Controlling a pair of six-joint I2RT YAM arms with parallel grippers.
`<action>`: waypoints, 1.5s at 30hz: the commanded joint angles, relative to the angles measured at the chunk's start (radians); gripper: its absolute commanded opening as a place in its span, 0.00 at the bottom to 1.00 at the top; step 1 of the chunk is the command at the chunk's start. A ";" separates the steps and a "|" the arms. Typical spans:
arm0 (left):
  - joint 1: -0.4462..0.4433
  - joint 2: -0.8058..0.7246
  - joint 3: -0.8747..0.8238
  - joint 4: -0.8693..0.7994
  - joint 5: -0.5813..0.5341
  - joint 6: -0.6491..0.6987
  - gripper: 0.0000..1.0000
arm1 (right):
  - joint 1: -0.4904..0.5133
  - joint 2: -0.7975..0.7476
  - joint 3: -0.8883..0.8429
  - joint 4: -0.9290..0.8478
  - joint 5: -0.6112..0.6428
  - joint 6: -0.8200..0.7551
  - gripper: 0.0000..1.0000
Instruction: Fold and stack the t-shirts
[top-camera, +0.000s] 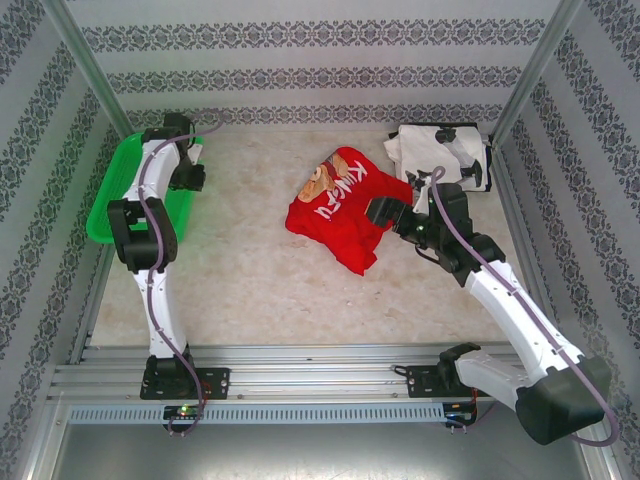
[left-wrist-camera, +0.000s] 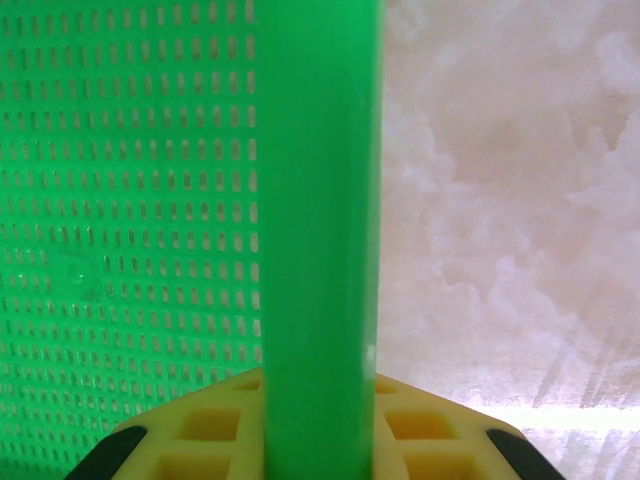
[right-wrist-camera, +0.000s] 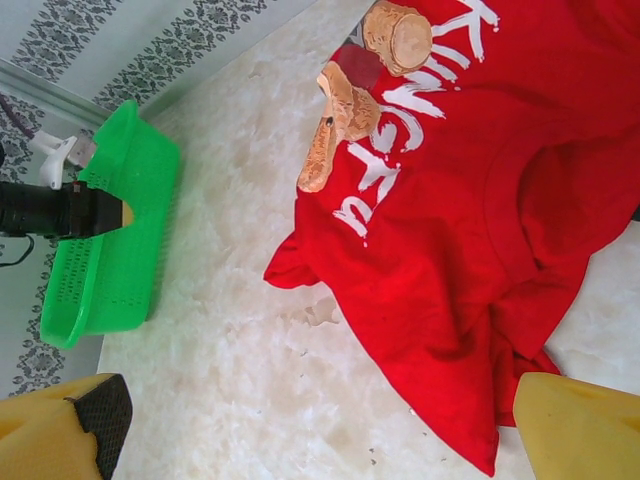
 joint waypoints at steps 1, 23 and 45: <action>0.041 0.031 0.058 -0.101 0.017 -0.120 0.14 | 0.011 0.048 -0.004 -0.045 0.007 -0.013 0.98; -0.402 -0.374 -0.345 0.379 0.331 -0.427 1.00 | -0.116 0.589 0.226 -0.092 0.016 -0.096 0.76; -0.521 -0.299 -0.791 0.910 0.419 -0.818 0.88 | -0.060 0.826 0.359 -0.018 -0.025 -0.042 0.36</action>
